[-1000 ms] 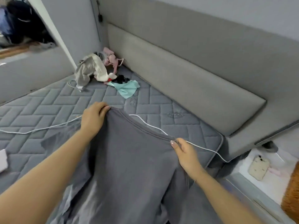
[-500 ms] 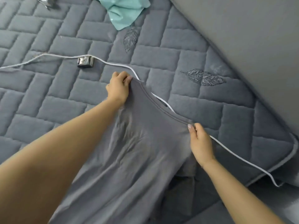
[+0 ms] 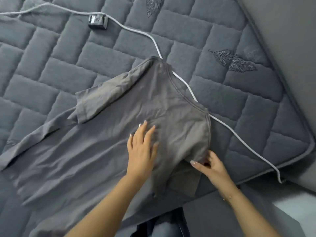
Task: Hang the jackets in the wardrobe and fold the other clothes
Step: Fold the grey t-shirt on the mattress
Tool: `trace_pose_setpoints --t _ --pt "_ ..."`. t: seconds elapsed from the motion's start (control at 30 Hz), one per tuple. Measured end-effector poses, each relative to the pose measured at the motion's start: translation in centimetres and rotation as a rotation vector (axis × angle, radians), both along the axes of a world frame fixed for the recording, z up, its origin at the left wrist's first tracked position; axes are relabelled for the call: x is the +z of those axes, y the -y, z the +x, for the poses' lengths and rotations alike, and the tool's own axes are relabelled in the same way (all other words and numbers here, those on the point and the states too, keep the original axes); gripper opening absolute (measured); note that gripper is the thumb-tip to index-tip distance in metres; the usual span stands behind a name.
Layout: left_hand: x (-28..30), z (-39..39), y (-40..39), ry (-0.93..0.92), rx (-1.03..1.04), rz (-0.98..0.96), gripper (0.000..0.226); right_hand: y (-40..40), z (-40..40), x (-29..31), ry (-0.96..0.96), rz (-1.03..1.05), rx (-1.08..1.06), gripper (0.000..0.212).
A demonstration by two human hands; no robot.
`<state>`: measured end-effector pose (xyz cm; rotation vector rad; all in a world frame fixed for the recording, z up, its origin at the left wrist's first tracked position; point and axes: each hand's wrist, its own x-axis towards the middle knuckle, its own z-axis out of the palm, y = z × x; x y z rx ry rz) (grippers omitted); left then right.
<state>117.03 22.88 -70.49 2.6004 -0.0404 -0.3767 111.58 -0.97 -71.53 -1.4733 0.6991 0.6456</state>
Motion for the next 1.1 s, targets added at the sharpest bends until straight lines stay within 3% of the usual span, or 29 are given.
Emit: trace_pose_setpoints --t 0.13,0.33,0.47,0.6,0.67,0.73,0.8,0.87,0.97,1.1 --pt "-2.4 -7.4 -2.7 -0.260 -0.017 0.203 0.061 -1.7 -1.0 -0.1 0.038 -0.091 0.077 0.028" --pt "-4.7 -7.7 -3.2 -0.247 -0.090 0.257 0.065 0.2 -3.9 0.1 0.056 -0.205 -0.104 0.014" --pt "-3.0 -8.3 -4.3 -0.244 -0.004 0.028 0.057 1.1 -6.7 0.8 0.141 -0.411 -0.059 0.041" --pt "0.8 -12.9 -4.2 -0.222 0.599 -0.528 0.032 1.4 -8.9 1.4 0.029 -0.435 -0.153 0.032" --pt "2.0 -16.7 -4.1 -0.205 1.009 -0.638 0.022 0.8 -9.7 1.7 -0.002 -0.352 -0.057 0.027" --pt "2.1 -19.8 -4.3 -0.243 1.451 -0.641 0.030 0.0 -10.3 1.7 0.013 -0.337 0.044 0.021" --pt "1.8 -21.8 -4.8 -0.328 1.776 -0.727 0.056 -0.5 -10.4 2.0 0.087 -0.363 0.038 0.012" --pt "1.5 -22.6 -5.6 -0.341 1.940 -0.942 0.069 -0.7 -10.4 2.6 0.141 -0.383 -0.021 0.011" --pt "1.5 -22.5 -6.7 -0.272 1.993 -1.299 0.055 -0.3 -11.2 3.5 0.149 -0.375 -0.073 0.013" --pt "1.7 -22.2 -7.7 -0.227 2.040 -1.439 0.032 0.6 -12.7 3.9 0.013 -0.469 -0.129 0.017"
